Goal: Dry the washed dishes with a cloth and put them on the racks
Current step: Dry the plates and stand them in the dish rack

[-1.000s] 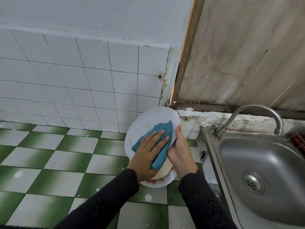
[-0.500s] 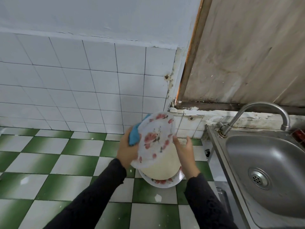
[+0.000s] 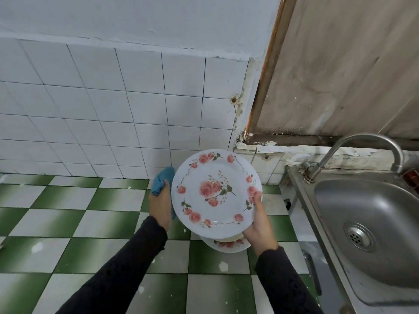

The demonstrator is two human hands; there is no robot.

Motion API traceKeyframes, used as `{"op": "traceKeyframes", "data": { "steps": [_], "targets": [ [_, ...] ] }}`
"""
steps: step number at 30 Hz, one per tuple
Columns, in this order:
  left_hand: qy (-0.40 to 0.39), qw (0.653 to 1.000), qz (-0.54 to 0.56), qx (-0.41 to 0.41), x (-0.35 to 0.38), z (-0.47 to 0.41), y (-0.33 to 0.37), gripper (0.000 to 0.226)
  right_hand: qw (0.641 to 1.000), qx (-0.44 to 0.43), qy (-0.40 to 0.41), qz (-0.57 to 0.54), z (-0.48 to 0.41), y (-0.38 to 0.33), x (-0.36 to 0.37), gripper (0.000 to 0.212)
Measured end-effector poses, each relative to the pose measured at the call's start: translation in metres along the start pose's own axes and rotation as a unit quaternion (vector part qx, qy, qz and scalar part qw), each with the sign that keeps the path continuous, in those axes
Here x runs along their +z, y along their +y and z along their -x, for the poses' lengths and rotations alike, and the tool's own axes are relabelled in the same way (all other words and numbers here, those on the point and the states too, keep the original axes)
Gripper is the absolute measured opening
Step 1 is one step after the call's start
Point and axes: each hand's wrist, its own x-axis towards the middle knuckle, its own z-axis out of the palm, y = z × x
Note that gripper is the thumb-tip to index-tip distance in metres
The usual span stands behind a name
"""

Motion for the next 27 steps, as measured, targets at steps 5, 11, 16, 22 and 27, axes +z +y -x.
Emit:
{"op": "traceKeyframes", "data": {
  "steps": [5,11,16,22,27],
  "targets": [
    [-0.036,0.965,-0.173,0.191,0.008,0.02,-0.034,0.066,1.0,-0.011,-0.014,-0.017,0.004,0.003,0.001,0.056],
    [-0.243,0.815,-0.476,0.222,0.048,0.054,-0.079,0.076,0.999,0.004,-0.027,-0.017,0.001,0.001,0.009,0.065],
    [-0.306,0.742,-0.522,0.288,0.078,0.024,-0.071,0.076,0.998,0.031,-0.045,-0.018,0.007,-0.002,0.011,0.079],
    [-0.237,0.744,-0.581,0.229,0.058,-0.012,-0.047,0.084,0.997,-0.024,-0.072,0.002,0.011,-0.039,-0.005,0.068],
    [-0.299,0.82,-0.448,0.193,0.091,0.077,-0.076,0.064,0.998,-0.004,-0.058,0.012,-0.004,-0.043,-0.003,0.066]
  ]
}}
